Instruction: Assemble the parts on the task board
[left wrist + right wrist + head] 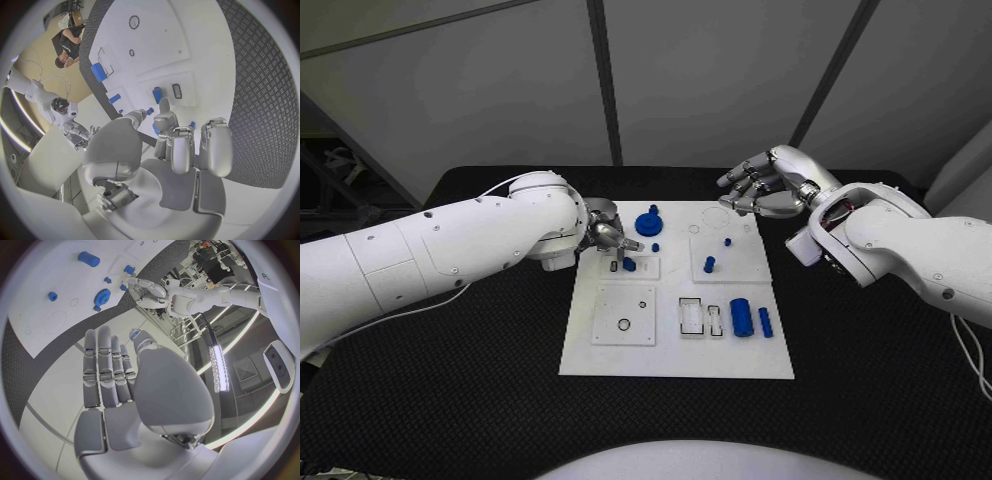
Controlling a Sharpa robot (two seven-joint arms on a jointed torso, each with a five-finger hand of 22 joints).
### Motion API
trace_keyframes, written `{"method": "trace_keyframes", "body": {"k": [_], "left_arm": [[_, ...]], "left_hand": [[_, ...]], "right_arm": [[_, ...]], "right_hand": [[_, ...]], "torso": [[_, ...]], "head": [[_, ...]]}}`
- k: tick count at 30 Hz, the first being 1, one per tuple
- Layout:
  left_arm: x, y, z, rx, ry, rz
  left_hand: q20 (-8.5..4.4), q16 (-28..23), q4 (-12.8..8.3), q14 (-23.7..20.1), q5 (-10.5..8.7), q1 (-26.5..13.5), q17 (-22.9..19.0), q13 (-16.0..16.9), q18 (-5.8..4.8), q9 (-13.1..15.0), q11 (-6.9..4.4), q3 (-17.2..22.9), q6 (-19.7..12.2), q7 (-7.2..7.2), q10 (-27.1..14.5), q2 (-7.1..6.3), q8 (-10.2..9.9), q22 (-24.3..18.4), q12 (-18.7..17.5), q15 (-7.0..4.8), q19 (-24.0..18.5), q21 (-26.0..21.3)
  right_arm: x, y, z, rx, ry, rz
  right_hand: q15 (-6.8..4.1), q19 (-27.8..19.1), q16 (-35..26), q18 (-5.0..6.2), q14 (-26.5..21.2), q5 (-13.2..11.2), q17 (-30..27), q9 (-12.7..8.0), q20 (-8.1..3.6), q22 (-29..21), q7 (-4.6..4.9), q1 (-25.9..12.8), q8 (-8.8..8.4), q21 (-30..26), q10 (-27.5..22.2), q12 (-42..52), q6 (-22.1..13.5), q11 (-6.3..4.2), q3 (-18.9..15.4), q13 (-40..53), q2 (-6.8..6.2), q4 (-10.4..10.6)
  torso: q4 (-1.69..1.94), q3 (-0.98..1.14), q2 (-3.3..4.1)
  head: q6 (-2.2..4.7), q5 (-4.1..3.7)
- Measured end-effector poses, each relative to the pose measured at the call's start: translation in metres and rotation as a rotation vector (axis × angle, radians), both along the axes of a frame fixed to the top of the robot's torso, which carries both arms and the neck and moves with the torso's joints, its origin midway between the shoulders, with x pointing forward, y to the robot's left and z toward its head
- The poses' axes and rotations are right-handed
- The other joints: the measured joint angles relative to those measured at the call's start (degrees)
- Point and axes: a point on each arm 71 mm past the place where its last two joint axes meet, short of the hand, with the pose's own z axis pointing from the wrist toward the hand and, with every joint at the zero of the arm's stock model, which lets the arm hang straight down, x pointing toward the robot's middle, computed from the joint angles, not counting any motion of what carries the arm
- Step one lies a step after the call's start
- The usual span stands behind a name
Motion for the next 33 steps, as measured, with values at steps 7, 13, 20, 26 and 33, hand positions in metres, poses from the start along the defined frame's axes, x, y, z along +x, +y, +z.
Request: {"method": "trace_keyframes", "body": {"k": [7,13,20,26,33], "left_arm": [[-0.0004,0.0011,-0.0008,-0.003,0.002,0.004],[-0.0009,0.0020,-0.0015,-0.004,0.005,0.005],[-0.0010,0.0037,-0.0017,-0.003,0.006,0.008],[-0.0011,0.0031,-0.0019,-0.004,0.007,0.007],[-0.0013,0.0031,-0.0023,-0.005,0.009,0.007]], "left_hand": [[0.43,0.0,1.2,0.2,0.00,1.2,0.0,-0.4,0.00,-1.5,0.37,-1.7,-0.4,0.41,-0.4,0.29,-2.0,0.0,-0.3,0.21,0.0,0.0],[0.43,0.0,1.4,0.0,0.00,1.4,0.0,-0.4,-0.01,-2.0,0.39,-2.2,-0.3,0.53,-0.4,0.53,-2.5,0.0,-0.3,0.41,0.0,0.0],[0.43,0.0,1.4,0.0,0.00,1.7,0.0,-0.4,-0.01,-2.2,0.39,-2.5,-0.2,0.62,-0.4,0.81,-2.5,0.0,-0.3,0.41,0.0,0.0],[0.43,0.0,1.4,0.0,0.00,1.7,0.0,-0.4,-0.01,-2.2,0.39,-2.5,-0.2,0.62,-0.4,0.81,-2.5,0.0,-0.3,0.41,0.0,0.0],[0.43,0.0,1.3,0.0,0.00,1.7,0.0,-0.4,0.00,-2.3,0.38,-2.7,0.3,0.50,-0.4,0.83,-2.5,0.0,-0.3,0.41,0.0,0.0]], "right_arm": [[0.0002,-0.0002,-0.0001,0.000,0.000,-0.001],[0.0004,-0.0004,-0.0002,0.000,0.000,-0.002],[0.0005,-0.0006,-0.0002,-0.001,0.000,-0.002],[0.0005,-0.0006,-0.0002,-0.001,0.000,-0.002],[0.0006,-0.0008,-0.0003,-0.001,0.000,-0.003]], "right_hand": [[0.00,0.0,0.0,0.00,0.0,0.0,0.0,0.0,0.00,0.0,0.00,0.0,0.00,0.0,0.0,0.0,0.0,0.00,0.0,0.0,0.00,0.0],[0.00,0.0,0.0,0.00,0.0,0.0,0.0,0.0,0.00,0.0,0.00,0.0,0.00,0.0,0.0,0.0,0.0,0.00,0.0,0.0,0.00,0.0],[0.00,0.0,0.0,0.00,0.0,0.0,0.0,0.0,0.00,0.0,0.00,0.0,0.00,0.0,0.0,0.0,0.0,0.00,0.0,0.0,0.00,0.0],[0.00,0.0,0.0,0.00,0.0,0.0,0.0,0.0,0.00,0.0,0.00,0.0,0.00,0.0,0.0,0.0,0.0,0.00,0.0,0.0,0.00,0.0],[0.00,0.0,0.0,0.00,0.0,0.0,0.0,0.0,0.00,0.0,0.00,0.0,0.00,0.0,0.0,0.0,0.0,0.00,0.0,0.0,0.00,0.0]], "torso": [[0.03,0.00,-0.03],[0.04,0.02,-0.06],[0.04,0.02,-0.06],[0.04,0.03,-0.04],[0.04,0.05,-0.03]], "head": [[-0.09,0.00],[0.01,-0.01],[0.09,-0.12],[0.14,-0.20],[0.15,-0.18]]}}
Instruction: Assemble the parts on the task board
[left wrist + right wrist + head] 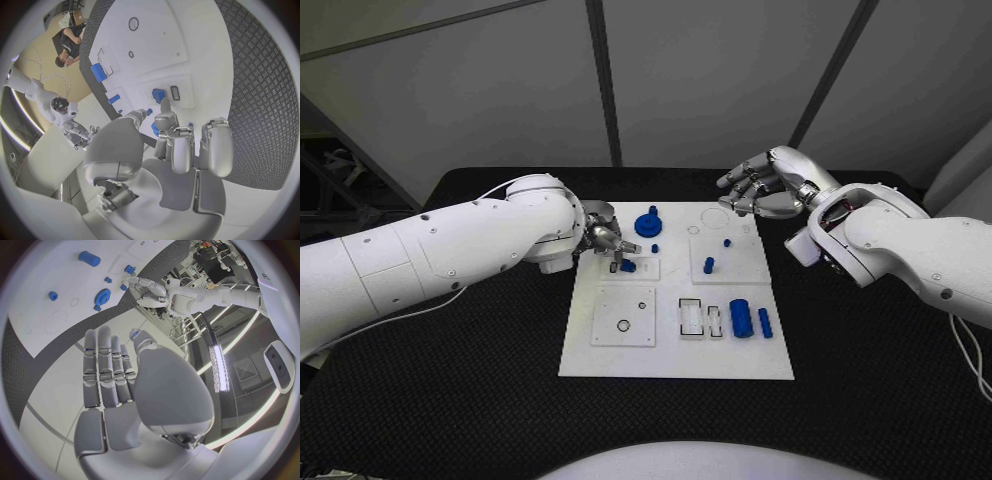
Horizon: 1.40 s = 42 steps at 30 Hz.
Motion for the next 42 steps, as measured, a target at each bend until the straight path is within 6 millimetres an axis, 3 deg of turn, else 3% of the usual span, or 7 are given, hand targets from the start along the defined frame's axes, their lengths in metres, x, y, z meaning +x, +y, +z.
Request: {"method": "trace_keyframes", "body": {"k": [30,34,38,42], "left_arm": [[-0.002,0.008,0.000,-0.001,0.006,0.011],[-0.003,0.011,0.000,0.000,0.007,0.013],[-0.004,0.014,0.000,0.002,0.008,0.016],[-0.004,0.015,-0.001,0.004,0.010,0.015]], "left_hand": [[0.00,0.0,0.1,0.0,0.00,0.7,0.0,0.3,-0.01,-0.3,0.00,-0.8,0.7,-0.13,0.0,0.27,-0.2,0.0,0.0,0.00,0.0,0.0],[0.00,0.0,-0.1,0.0,0.00,1.6,0.0,-0.3,-0.01,-0.7,-0.01,-2.1,0.8,0.00,0.0,-0.63,-0.9,0.0,-0.1,0.00,0.0,-0.4],[0.19,0.0,0.1,0.0,-3.08,2.3,0.0,-0.7,-0.01,-1.2,0.21,-3.8,0.8,0.00,-0.2,-1.32,-1.4,0.0,-0.4,0.00,-0.2,-0.4],[0.20,0.0,0.1,0.2,-4.21,2.7,0.0,-0.7,-0.01,-1.4,0.21,-4.6,0.8,0.04,-0.2,-1.71,-1.7,0.0,-0.4,0.21,-0.2,-0.4]], "right_arm": [[0.001,-0.001,0.000,-0.001,0.000,-0.004],[0.001,-0.002,0.000,-0.001,0.000,-0.004],[0.001,-0.002,0.000,-0.002,0.000,-0.006],[0.001,-0.002,0.000,-0.002,0.001,-0.006]], "right_hand": [[0.00,0.0,0.0,0.00,0.0,0.0,0.0,0.0,0.00,0.0,0.00,0.0,0.00,0.0,0.0,0.0,0.0,0.00,0.0,0.0,0.00,0.0],[0.03,0.0,0.0,0.00,0.0,0.0,0.0,0.0,0.00,0.0,0.00,0.0,0.00,-0.2,0.0,0.0,0.0,0.00,0.0,0.0,0.00,0.0],[0.21,0.0,0.0,0.00,0.2,0.0,0.1,0.0,0.00,-0.1,0.00,0.0,0.00,-0.4,0.0,0.0,0.0,0.00,0.0,-0.1,0.00,0.0],[0.21,0.0,0.0,0.00,0.2,0.0,0.1,0.0,0.00,-0.1,0.00,0.0,0.00,-0.4,0.0,0.0,0.0,0.00,0.0,-0.1,0.00,0.0]], "torso": [[0.00,-0.02,0.00],[0.00,0.00,0.01],[0.00,0.01,0.01],[0.02,0.02,0.01]], "head": [[0.06,0.07],[0.12,0.07],[0.13,0.09],[0.18,0.09]]}}
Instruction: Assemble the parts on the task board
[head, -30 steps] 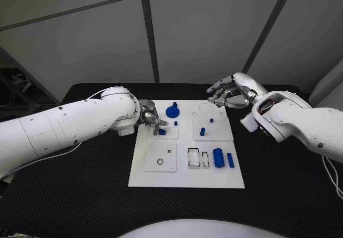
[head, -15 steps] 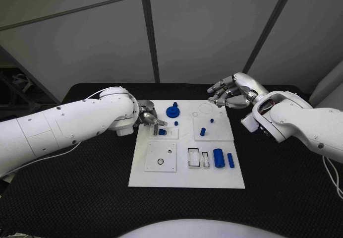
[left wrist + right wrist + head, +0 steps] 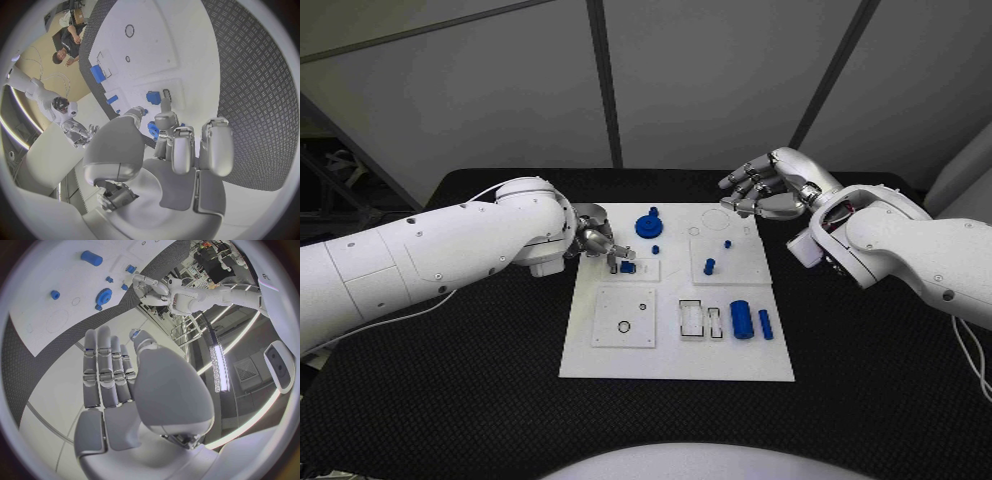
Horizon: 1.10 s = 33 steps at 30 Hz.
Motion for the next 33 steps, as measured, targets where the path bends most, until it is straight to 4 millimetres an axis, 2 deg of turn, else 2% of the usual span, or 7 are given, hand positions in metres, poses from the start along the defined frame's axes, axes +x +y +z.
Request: {"method": "trace_keyframes", "body": {"k": [7,12,23,24,27,31,33], "left_arm": [[0.000,0.000,-0.001,0.009,0.008,-0.008],[0.001,-0.005,-0.002,0.013,0.013,-0.018],[-0.009,-0.002,0.003,-0.037,-0.063,0.000],[-0.011,-0.001,0.004,-0.046,-0.075,0.004],[-0.015,0.002,0.006,-0.079,-0.112,0.009],[-0.020,0.005,0.009,-0.132,-0.166,-0.001],[-0.023,0.006,0.009,-0.156,-0.193,-0.014]], "left_hand": [[0.00,0.0,0.1,0.0,-4.74,1.8,0.0,0.5,0.00,0.0,0.00,-2.2,0.9,-0.16,0.0,0.66,0.0,0.0,0.4,0.00,0.0,0.0],[0.00,0.0,0.0,0.0,-10.63,3.1,0.0,0.5,0.00,0.0,0.00,-3.8,1.0,-0.25,0.0,1.48,0.4,0.0,0.4,0.00,0.0,0.0],[1.54,-4.5,-2.0,-0.1,-11.54,13.4,0.0,-13.3,1.50,-1.2,1.86,-7.6,-4.8,2.26,-10.0,-1.27,-0.2,-8.4,-11.2,1.53,-5.1,-8.4],[1.80,-5.6,-1.8,-0.1,-11.54,14.1,0.0,-13.9,4.65,-1.4,2.13,-8.0,-5.7,2.54,-11.0,-1.35,-0.2,-10.1,-11.8,1.77,-6.0,-9.9],[2.44,-9.5,-1.5,-0.2,-11.54,16.4,0.0,-15.2,4.92,-2.0,2.96,-9.1,-8.0,3.37,-13.6,-1.54,0.2,-15.7,-12.9,2.49,-9.3,-14.9],[3.45,-19.4,-2.2,-5.6,-11.54,20.9,-9.5,-17.4,5.00,-3.4,4.03,-9.8,-11.4,4.47,-17.9,-1.67,0.5,-29.2,-15.0,3.89,-17.6,-27.9],[4.10,-27.3,-3.4,-11.2,-11.54,24.4,-18.1,-19.1,9.40,-4.5,4.67,-8.9,-12.6,5.09,-20.4,-1.43,0.5,-33.9,-16.6,4.60,-21.0,-33.4]], "right_arm": [[0.000,0.000,0.000,0.000,0.001,0.000],[0.000,0.000,0.000,0.000,0.001,0.000],[0.000,-0.002,0.000,-0.002,0.002,-0.004],[0.000,-0.002,0.000,-0.002,0.002,-0.005],[0.000,-0.003,0.000,-0.002,0.002,-0.006],[0.000,-0.003,0.000,-0.003,0.002,-0.007],[0.000,-0.003,0.000,-0.003,0.002,-0.008]], "right_hand": [[0.00,0.0,0.0,0.00,0.0,0.0,0.0,0.0,0.00,0.0,0.00,0.0,0.00,0.0,0.0,0.0,0.0,0.00,0.0,0.0,0.00,0.0],[0.00,0.0,0.0,0.00,0.0,0.0,0.0,0.0,0.00,0.0,0.00,0.0,0.00,0.0,0.0,0.0,0.0,0.00,0.0,0.0,0.00,0.0],[0.00,0.0,0.0,0.00,0.0,0.0,0.0,0.0,0.00,0.0,0.00,0.0,0.00,0.0,0.0,0.0,0.0,0.00,0.0,0.0,0.00,0.0],[0.00,0.0,0.0,0.00,0.0,0.0,0.0,0.0,0.00,0.0,0.00,0.0,0.00,0.0,0.0,0.0,0.0,0.00,0.0,0.0,0.00,0.0],[0.00,0.0,0.0,0.00,0.0,0.0,0.0,0.0,0.00,0.0,0.00,0.0,0.00,0.0,0.0,0.0,0.0,0.00,0.0,0.0,0.00,0.0],[0.00,0.0,-0.2,0.00,0.0,0.3,0.1,0.0,0.00,0.0,0.00,0.0,0.00,0.0,0.0,0.0,0.0,0.00,0.0,0.0,0.00,0.0],[0.00,0.0,-0.2,0.00,0.0,0.3,0.1,0.0,0.00,0.0,0.00,0.0,0.00,0.0,0.0,0.0,0.0,0.00,0.0,0.0,0.00,0.0]], "torso": [[-0.02,0.00,-0.01],[-0.06,0.00,-0.01],[-0.09,-0.01,0.06],[-0.06,-0.01,0.06],[-0.04,-0.01,0.06],[-0.03,-0.01,0.03],[-0.02,-0.01,0.02]], "head": [[0.09,0.08],[0.18,0.08],[0.15,-0.17],[0.15,-0.18],[0.10,-0.21],[0.17,-0.23],[0.20,-0.23]]}}
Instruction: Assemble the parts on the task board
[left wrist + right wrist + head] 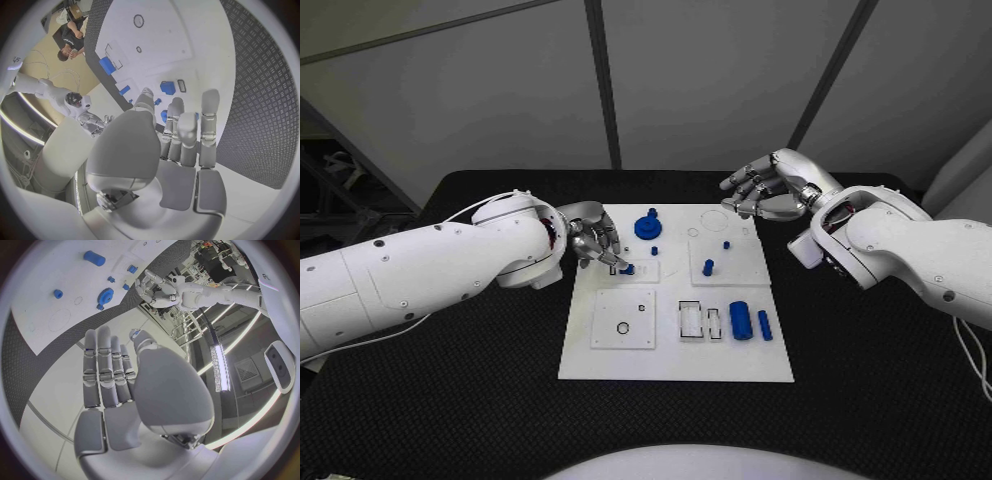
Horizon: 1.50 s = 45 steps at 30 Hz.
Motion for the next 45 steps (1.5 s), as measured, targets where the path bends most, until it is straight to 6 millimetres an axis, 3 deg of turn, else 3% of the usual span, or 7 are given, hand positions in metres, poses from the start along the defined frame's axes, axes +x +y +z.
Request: {"method": "trace_keyframes", "body": {"k": [6,8,12,14,27,37,45], "left_arm": [[-0.008,0.002,-0.007,-0.059,-0.097,-0.051],[-0.010,0.002,-0.011,-0.068,-0.124,-0.066],[-0.012,0.003,-0.018,-0.068,-0.179,-0.097],[-0.012,0.004,-0.020,-0.060,-0.201,-0.110],[-0.012,0.008,-0.023,-0.042,-0.262,-0.145],[-0.018,0.037,-0.015,-0.133,-0.220,-0.060],[-0.019,0.058,-0.014,-0.230,-0.138,0.039]], "left_hand": [[1.15,-11.2,-2.0,-8.5,0.00,4.9,-11.9,-3.6,-0.12,-3.0,0.98,2.0,-1.8,0.83,-3.2,-0.14,-1.1,-3.1,-2.5,0.96,-2.9,-5.2],[1.59,-12.3,-2.2,-9.6,0.00,5.5,-13.2,-4.6,-3.17,-4.1,1.22,2.6,-2.7,1.02,-4.0,-0.51,-1.7,-3.7,-2.7,1.21,-3.4,-6.4],[1.82,-12.6,-2.1,-10.3,0.00,5.8,-14.6,-5.7,-3.02,-6.0,1.63,3.4,-3.2,1.42,-5.0,-0.88,-2.5,-4.4,-2.7,1.67,-3.6,-7.5],[1.82,-12.6,-1.9,-10.4,0.00,5.8,-15.0,-6.0,-0.46,-6.7,1.90,3.7,-3.2,1.42,-5.4,-0.89,-2.5,-4.5,-2.6,1.66,-3.6,-7.8],[2.17,-10.4,-0.9,-10.6,0.00,4.5,-15.9,-6.4,-0.51,-10.1,2.09,5.0,-1.7,1.47,-5.6,-2.17,-3.0,-4.5,1.8,1.86,-3.3,-7.9],[2.25,-9.9,-0.6,-10.6,0.44,4.5,-16.4,-7.0,-0.52,-11.1,1.88,5.7,-0.8,1.42,-5.8,-2.17,-3.0,-4.5,2.3,1.86,-3.2,-8.3],[2.24,-9.7,-0.4,-11.5,0.67,4.8,-17.4,-9.0,-0.52,-12.8,2.01,7.7,-0.2,1.62,-6.5,-1.93,-3.3,-4.5,2.2,2.14,-3.2,-8.8]], "right_arm": [[0.000,0.000,0.000,-0.001,0.000,0.001],[0.000,0.001,0.000,-0.002,0.000,0.001],[-0.001,0.001,0.000,-0.005,-0.002,0.003],[-0.001,0.001,0.000,-0.008,-0.004,0.004],[-0.003,0.013,0.000,-0.067,-0.034,0.035],[-0.012,0.068,-0.005,-0.299,-0.108,0.134],[-0.016,0.112,-0.016,-0.487,-0.167,0.166]], "right_hand": [[0.00,0.0,0.0,0.00,0.0,0.0,0.0,0.0,0.00,0.0,0.00,0.0,0.00,0.0,0.0,0.0,0.0,0.00,0.0,-0.1,0.00,0.0],[0.00,0.0,0.0,0.00,0.0,0.0,0.0,0.0,0.00,0.0,0.00,0.0,0.00,0.0,0.0,0.0,0.0,0.00,0.0,-0.1,0.00,0.0],[-0.09,0.2,-0.2,0.00,0.1,0.0,0.2,0.0,0.20,0.0,0.00,0.2,0.00,0.0,0.0,0.0,0.0,0.00,0.1,-0.2,-0.24,-0.1],[-0.22,0.4,-0.2,0.00,0.2,0.0,0.2,0.0,0.00,0.0,0.00,0.6,0.00,0.0,0.0,0.0,0.0,0.00,0.3,-0.3,-0.28,-0.3],[-1.48,3.5,1.9,0.00,4.8,0.8,2.6,0.1,-1.16,1.4,-1.06,1.3,0.33,2.2,3.8,2.2,1.6,-1.23,0.9,0.3,-0.23,-1.0],[-3.69,13.5,47.7,-1.42,10.7,-2.5,38.2,-0.1,-4.06,19.6,-2.82,0.4,-0.67,21.4,11.5,25.8,4.8,-3.45,0.9,24.2,-1.09,-1.6],[-3.69,16.3,60.3,-2.71,10.7,-4.8,41.9,-0.1,-3.79,33.6,-2.69,-0.1,-2.38,33.3,15.6,40.5,5.5,-3.07,2.2,42.5,-1.62,-1.7]], "torso": [[0.05,0.00,-0.02],[0.05,-0.01,-0.03],[0.05,-0.03,-0.03],[0.04,-0.04,-0.03],[-0.03,-0.07,0.02],[0.08,-0.10,-0.03],[0.37,-0.21,-0.08]], "head": [[0.19,-0.06],[0.26,-0.09],[0.38,-0.16],[0.40,-0.18],[0.52,-0.16],[0.48,0.32],[0.66,0.33]]}}
